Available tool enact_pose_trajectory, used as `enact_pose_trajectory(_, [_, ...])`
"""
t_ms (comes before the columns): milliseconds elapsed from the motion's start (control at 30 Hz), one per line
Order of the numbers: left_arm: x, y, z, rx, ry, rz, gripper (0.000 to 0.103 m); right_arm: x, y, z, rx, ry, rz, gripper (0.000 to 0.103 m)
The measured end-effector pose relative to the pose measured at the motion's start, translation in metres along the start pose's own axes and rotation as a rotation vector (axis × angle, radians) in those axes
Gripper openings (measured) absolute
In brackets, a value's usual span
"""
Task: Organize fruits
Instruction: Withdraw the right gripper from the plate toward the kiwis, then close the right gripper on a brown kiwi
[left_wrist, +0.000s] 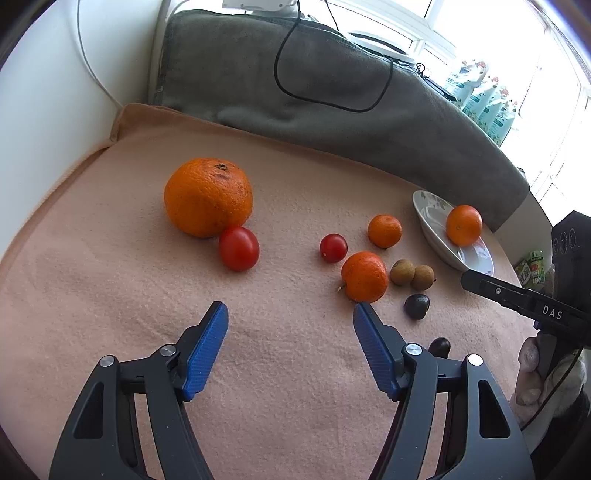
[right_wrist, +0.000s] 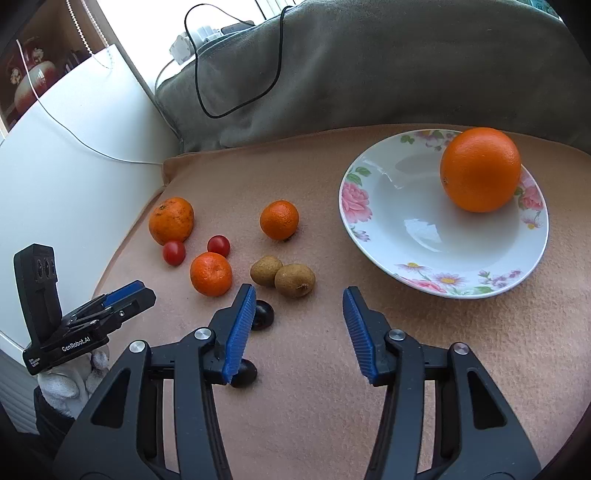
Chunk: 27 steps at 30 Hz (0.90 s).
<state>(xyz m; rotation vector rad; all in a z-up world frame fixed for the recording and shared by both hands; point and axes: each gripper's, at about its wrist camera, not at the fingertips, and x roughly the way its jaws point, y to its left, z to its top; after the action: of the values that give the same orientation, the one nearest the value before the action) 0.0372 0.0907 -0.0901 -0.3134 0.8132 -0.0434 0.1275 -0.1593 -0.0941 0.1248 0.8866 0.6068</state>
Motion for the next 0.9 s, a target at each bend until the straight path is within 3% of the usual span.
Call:
enact_pose_trajectory(600, [0.022, -0.03, 0.008, 0.035, 0.037, -0.116, 0.059, 0.028, 0.001, 0.004, 0.0, 0.039, 0.007, 0.043])
enact_pose_trajectory(900, [0.038, -0.037, 0.013, 0.037, 0.055, -0.128, 0.054, 0.036, 0.001, 0.007, -0.01, 0.052, 0.0, 0.043])
